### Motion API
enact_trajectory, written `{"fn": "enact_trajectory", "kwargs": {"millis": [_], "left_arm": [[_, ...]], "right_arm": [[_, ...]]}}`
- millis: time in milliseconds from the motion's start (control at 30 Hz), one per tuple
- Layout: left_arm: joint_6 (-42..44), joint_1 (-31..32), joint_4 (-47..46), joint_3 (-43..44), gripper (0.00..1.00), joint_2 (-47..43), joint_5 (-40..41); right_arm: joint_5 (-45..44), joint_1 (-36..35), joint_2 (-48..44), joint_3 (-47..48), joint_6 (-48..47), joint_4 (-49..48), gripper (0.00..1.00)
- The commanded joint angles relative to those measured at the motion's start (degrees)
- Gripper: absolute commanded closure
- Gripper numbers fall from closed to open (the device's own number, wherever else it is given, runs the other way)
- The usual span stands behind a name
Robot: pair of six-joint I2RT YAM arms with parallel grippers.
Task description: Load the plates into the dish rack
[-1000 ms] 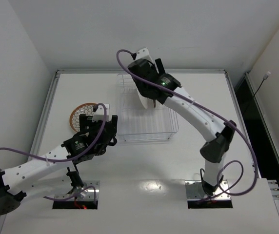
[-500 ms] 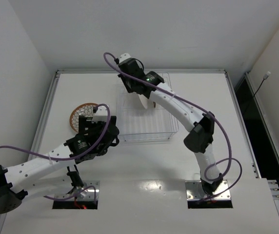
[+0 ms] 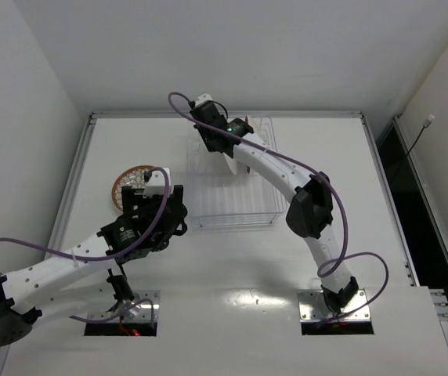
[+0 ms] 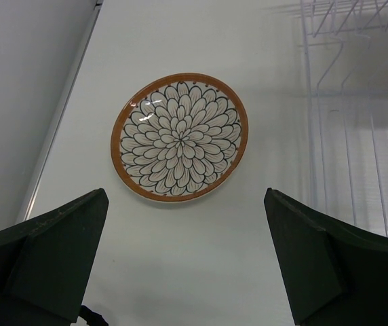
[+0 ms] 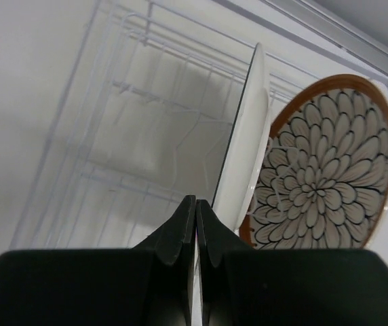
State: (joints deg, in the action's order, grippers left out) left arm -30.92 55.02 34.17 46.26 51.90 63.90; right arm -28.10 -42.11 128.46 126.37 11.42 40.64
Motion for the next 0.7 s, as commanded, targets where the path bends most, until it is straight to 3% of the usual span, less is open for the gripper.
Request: {"fn": "enact_trajectory", "kwargs": {"millis": [0, 200, 467, 600, 667], "left_arm": [[-0.72, -0.53, -1.13, 0.94, 0.00, -0.92, 1.32], [-0.72, -0.53, -1.13, 0.94, 0.00, -1.54, 1.32], [-0.72, -0.53, -1.13, 0.94, 0.00, -1.54, 1.32], [-0.72, -0.53, -1.13, 0.94, 0.00, -1.54, 1.32], [-0.72, -0.53, -1.13, 0.94, 0.00, -1.54, 1.32]], "right_arm": [[-5.20, 1.68, 1.00, 0.74, 2.03, -2.32, 1.00], [-6.44, 4.48, -3.21, -5.07, 4.49, -3.46, 1.00], [-7.15, 5.54, -5.59, -4.37, 4.49, -3.47, 1.00], [-5.04, 5.54, -10.31, -4.90, 4.49, -3.46, 1.00], [0.21, 5.02, -14.19, -7.62, 3.97, -4.78, 0.99]]}}
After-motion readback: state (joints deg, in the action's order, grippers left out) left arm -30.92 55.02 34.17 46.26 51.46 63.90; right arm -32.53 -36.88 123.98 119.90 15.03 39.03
